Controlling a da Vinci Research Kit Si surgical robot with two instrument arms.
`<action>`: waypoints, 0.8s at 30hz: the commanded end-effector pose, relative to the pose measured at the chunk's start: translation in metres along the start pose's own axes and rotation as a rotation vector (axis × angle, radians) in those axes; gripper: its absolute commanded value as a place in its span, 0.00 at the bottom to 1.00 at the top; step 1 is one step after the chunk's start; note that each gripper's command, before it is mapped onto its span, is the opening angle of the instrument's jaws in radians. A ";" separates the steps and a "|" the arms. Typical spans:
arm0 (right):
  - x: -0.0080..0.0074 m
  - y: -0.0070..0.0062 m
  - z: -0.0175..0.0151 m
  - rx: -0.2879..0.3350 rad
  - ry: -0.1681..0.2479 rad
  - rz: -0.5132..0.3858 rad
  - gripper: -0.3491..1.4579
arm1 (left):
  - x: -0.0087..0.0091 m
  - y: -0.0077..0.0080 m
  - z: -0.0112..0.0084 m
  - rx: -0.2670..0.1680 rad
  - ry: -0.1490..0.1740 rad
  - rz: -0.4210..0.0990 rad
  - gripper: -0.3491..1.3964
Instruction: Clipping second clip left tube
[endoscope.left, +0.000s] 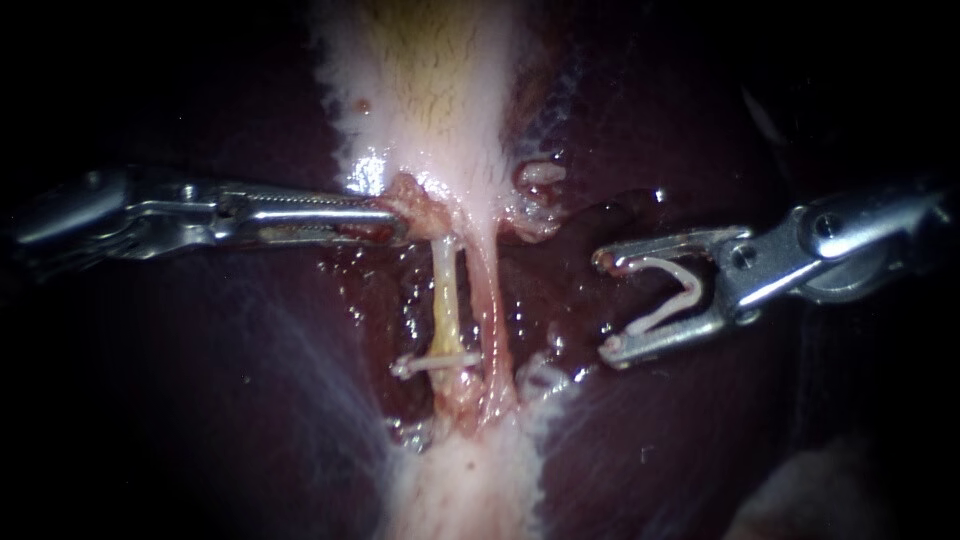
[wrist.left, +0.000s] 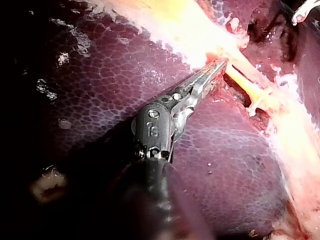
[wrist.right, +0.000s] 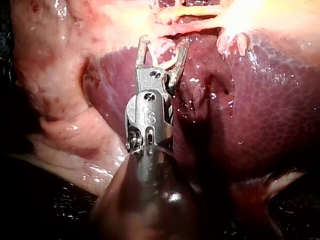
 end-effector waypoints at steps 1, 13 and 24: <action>0.0000 0.0000 0.0000 0.000 0.000 0.000 0.47 | 0.0001 0.0000 -0.0002 -0.001 0.000 0.000 0.00; 0.0000 0.0001 0.0000 -0.001 0.000 0.000 0.47 | 0.0040 0.0037 -0.0060 -0.020 0.024 -0.028 0.00; 0.0000 0.0001 0.0002 -0.001 0.000 0.001 0.47 | 0.0073 0.0050 -0.0100 -0.010 0.065 0.003 0.00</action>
